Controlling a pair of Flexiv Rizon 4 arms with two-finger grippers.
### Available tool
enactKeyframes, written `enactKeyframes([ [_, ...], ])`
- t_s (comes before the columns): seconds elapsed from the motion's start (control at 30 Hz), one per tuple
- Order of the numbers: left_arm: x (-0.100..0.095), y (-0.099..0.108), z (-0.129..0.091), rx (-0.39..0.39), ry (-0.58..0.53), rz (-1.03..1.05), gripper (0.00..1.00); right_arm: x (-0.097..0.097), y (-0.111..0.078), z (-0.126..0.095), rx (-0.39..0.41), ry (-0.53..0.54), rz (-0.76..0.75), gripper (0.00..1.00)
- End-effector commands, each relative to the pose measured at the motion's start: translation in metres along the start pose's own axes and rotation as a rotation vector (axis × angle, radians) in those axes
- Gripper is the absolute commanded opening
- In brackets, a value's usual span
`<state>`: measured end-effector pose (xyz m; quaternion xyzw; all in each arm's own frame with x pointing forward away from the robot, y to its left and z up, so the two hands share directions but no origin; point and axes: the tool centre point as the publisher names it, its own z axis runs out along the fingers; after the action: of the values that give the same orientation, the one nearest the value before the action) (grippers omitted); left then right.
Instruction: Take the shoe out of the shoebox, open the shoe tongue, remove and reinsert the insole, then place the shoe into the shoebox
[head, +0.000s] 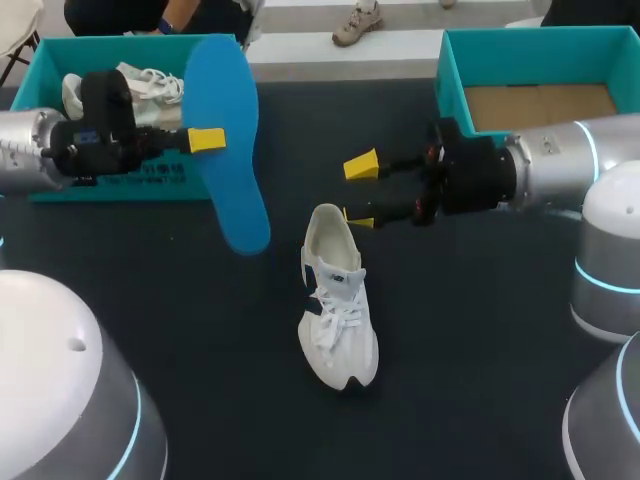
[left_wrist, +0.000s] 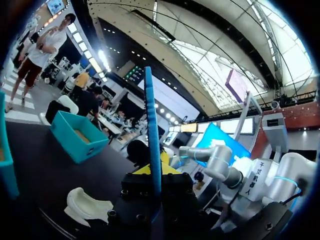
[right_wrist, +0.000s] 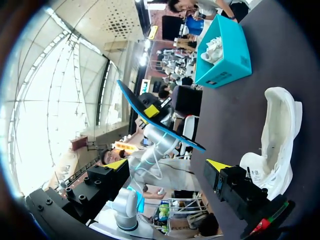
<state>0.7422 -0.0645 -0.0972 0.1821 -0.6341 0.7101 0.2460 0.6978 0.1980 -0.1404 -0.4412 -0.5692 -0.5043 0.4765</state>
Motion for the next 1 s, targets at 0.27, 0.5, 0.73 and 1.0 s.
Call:
enactKeyframes([
  [0.27,-0.001,0.001,0.0,-0.011,0.014,0.321,0.0,-0.001,0.0,0.002,-0.002,-0.001,0.0,1.0],
  [0.5,-0.001,0.001,0.0,-0.011,0.014,0.321,0.0,-0.001,0.0,0.002,-0.002,-0.001,0.0,1.0],
  [0.73,-0.003,0.003,0.0,-0.005,0.042,0.516,0.0,-0.001,0.0,0.002,-0.002,-0.001,0.0,1.0],
  [1.0,-0.018,0.011,-0.001,-0.054,0.109,1.221,0.0,-0.001,0.0,0.002,-0.002,-0.001,0.0,1.0],
])
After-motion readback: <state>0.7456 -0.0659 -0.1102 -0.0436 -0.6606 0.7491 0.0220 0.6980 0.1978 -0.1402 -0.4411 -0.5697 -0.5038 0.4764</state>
